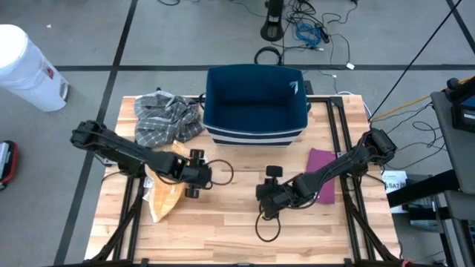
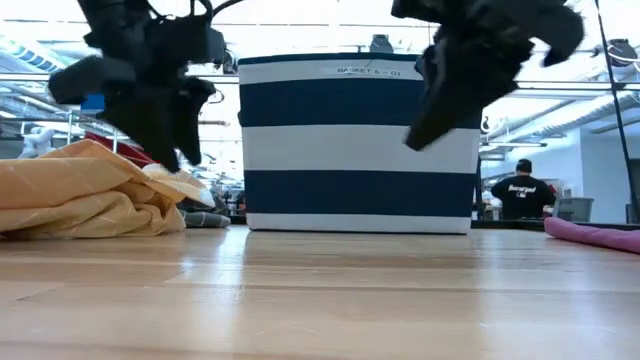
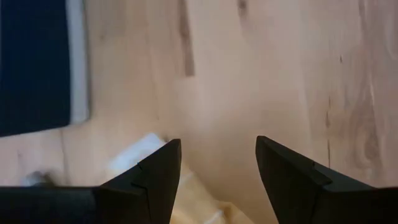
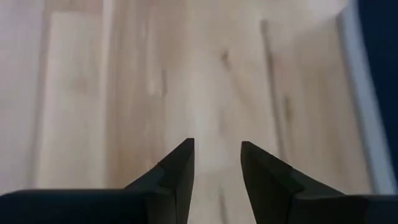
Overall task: Fold towel
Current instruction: Fold the yellow towel
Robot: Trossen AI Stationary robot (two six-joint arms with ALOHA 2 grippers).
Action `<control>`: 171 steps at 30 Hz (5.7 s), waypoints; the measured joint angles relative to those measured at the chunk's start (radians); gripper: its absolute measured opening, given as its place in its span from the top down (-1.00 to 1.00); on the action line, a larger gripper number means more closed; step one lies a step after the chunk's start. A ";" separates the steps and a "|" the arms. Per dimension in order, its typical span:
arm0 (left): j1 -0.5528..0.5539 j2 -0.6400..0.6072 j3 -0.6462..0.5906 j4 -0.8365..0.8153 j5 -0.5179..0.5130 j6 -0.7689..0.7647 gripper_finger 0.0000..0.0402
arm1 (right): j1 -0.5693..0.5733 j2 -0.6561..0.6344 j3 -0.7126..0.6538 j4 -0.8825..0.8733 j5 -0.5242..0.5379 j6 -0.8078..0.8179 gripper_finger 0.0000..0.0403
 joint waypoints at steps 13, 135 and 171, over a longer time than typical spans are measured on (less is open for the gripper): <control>-0.058 0.142 -0.003 -0.065 -0.193 -0.084 -0.06 | -0.032 0.001 0.000 0.140 0.039 -0.119 0.40; -0.369 -0.047 0.899 -0.301 -0.935 0.468 1.00 | 0.260 -0.621 0.000 0.424 0.325 -0.803 1.00; -0.323 -0.086 0.899 -0.595 -0.757 0.159 1.00 | 0.038 -0.582 0.010 -0.267 0.243 -0.207 0.74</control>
